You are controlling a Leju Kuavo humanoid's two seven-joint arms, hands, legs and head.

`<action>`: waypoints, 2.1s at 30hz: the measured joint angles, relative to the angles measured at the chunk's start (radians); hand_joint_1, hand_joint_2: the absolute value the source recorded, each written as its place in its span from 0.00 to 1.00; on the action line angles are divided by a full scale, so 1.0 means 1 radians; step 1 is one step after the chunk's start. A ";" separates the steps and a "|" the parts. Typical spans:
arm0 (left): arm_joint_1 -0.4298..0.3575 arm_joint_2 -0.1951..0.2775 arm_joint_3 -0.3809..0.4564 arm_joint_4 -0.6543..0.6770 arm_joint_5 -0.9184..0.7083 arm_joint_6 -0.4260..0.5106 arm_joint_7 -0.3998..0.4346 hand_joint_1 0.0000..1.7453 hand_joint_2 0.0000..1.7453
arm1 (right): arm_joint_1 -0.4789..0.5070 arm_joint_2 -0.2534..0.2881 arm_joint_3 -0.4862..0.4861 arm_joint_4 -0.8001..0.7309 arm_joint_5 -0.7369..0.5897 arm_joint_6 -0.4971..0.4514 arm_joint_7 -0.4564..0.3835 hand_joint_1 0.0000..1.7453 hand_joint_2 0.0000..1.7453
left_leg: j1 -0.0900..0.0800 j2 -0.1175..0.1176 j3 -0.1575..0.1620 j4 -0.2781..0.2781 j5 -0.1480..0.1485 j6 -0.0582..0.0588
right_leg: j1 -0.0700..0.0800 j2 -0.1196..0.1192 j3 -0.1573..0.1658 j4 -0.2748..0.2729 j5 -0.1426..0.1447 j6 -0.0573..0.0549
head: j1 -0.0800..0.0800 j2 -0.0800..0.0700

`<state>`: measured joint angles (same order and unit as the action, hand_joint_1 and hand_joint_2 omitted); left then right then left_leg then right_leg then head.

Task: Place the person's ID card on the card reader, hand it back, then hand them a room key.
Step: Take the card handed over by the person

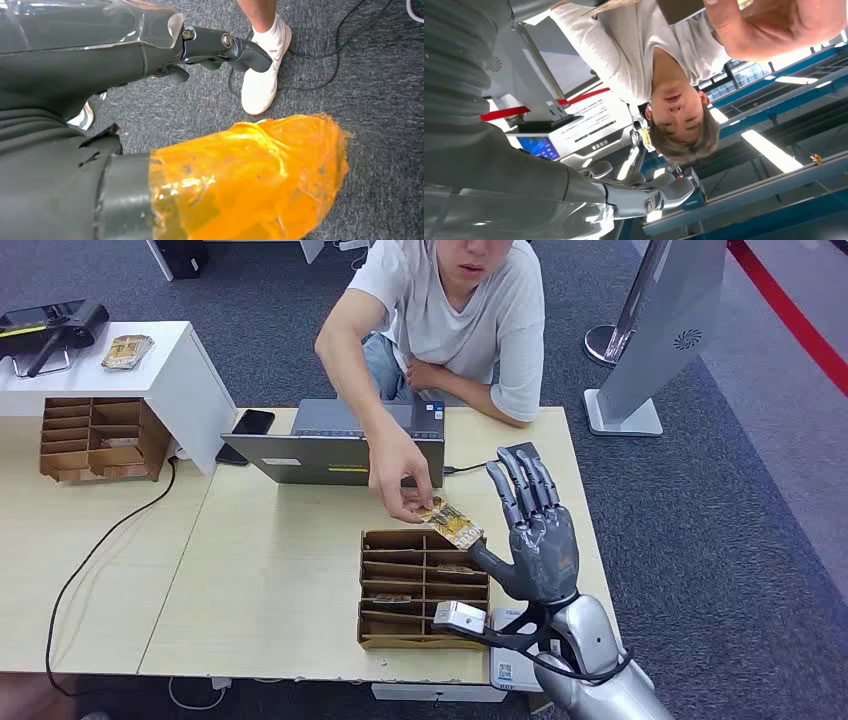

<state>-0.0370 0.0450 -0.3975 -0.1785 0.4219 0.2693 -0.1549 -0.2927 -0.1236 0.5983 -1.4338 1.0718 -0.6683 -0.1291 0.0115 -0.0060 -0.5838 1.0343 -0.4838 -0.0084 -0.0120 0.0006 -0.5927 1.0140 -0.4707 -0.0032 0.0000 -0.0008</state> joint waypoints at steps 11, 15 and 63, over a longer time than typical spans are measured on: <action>0.000 0.000 -0.001 0.000 0.001 0.000 -0.001 0.00 0.00 | 0.000 -0.004 -0.002 0.007 0.005 0.000 0.003 0.98 1.00 | 0.000 0.000 0.000 0.000 0.000 0.000 | 0.000 0.000 0.000 0.000 0.000 0.000 | 0.000 0.000; 0.000 0.000 -0.001 0.000 0.001 0.000 -0.001 0.00 0.00 | 0.000 -0.005 -0.002 0.008 0.005 0.000 0.003 1.00 1.00 | 0.000 0.000 0.000 0.000 0.000 0.000 | 0.000 0.000 0.000 0.000 0.000 0.000 | 0.000 0.000; 0.000 -0.003 -0.001 0.000 0.066 0.008 -0.050 0.00 0.00 | 0.161 -0.086 -0.073 -0.134 -0.989 0.601 -0.333 1.00 1.00 | 0.000 0.000 -0.001 0.000 0.000 0.000 | 0.000 0.000 -0.001 0.000 0.000 0.000 | 0.000 0.000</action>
<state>-0.0371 0.0419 -0.3983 -0.1785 0.4882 0.2771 -0.2053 -0.1318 -0.2100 0.5255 -1.5678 0.0833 -0.0673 -0.4620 0.0113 -0.0064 -0.5845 1.0343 -0.4842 -0.0081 -0.0120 0.0002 -0.5932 1.0136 -0.4709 -0.0029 0.0000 -0.0008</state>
